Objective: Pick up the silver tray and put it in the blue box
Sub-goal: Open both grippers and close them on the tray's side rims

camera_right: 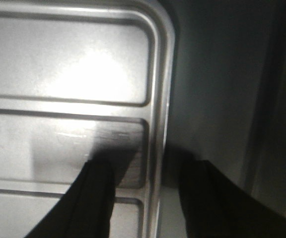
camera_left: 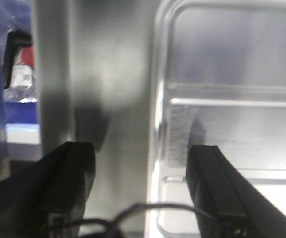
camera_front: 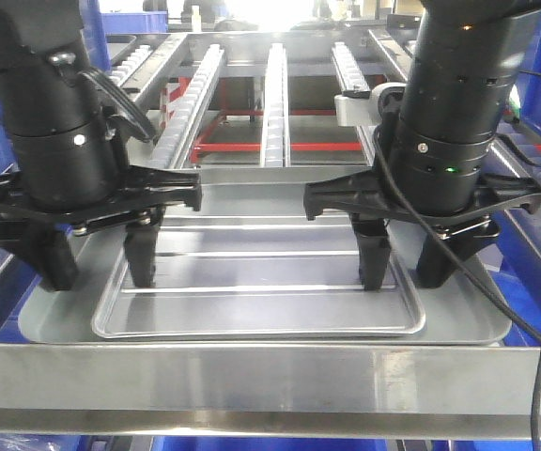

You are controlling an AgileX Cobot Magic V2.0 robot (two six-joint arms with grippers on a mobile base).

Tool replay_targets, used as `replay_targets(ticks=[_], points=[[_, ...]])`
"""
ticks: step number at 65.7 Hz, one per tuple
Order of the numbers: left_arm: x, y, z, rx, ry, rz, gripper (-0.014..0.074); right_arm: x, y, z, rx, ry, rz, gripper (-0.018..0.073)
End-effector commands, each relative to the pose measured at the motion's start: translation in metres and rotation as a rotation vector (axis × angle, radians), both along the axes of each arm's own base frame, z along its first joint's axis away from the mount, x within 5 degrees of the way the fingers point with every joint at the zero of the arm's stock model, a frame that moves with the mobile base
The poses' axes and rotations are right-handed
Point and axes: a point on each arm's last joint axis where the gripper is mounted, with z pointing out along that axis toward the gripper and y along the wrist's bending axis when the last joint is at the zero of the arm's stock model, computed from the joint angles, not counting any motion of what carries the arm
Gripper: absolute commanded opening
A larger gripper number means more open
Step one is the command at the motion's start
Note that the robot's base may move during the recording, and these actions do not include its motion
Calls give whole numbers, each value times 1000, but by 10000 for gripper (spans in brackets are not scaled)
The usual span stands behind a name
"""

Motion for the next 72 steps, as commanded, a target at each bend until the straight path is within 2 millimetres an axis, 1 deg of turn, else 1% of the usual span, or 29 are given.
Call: replay_targets(ticks=[1,9,15,37,63,68,72], points=[[1,-3,23,-49,-66,-10,286,5,1,22,45,-90,11,428],[1,-5,22,-69,-68,-5,221,5,1,22,49,-96,12,428],[2,-6,20,-69,-68,-6,197,5,1,22,49,-96,12,428],[5,-9,3,-48,-29,-3,195,5,1,22,49,-96,12,428],[6,-9,3,-50,-32,-4,191,5,1,22,48,-94,11,426],[6,-9,3,-50,-32,-4,190,5,1,22,47,-92,11,409],[6,-9,3,-50,-32,-4,182,5,1,22,45,-90,11,358]])
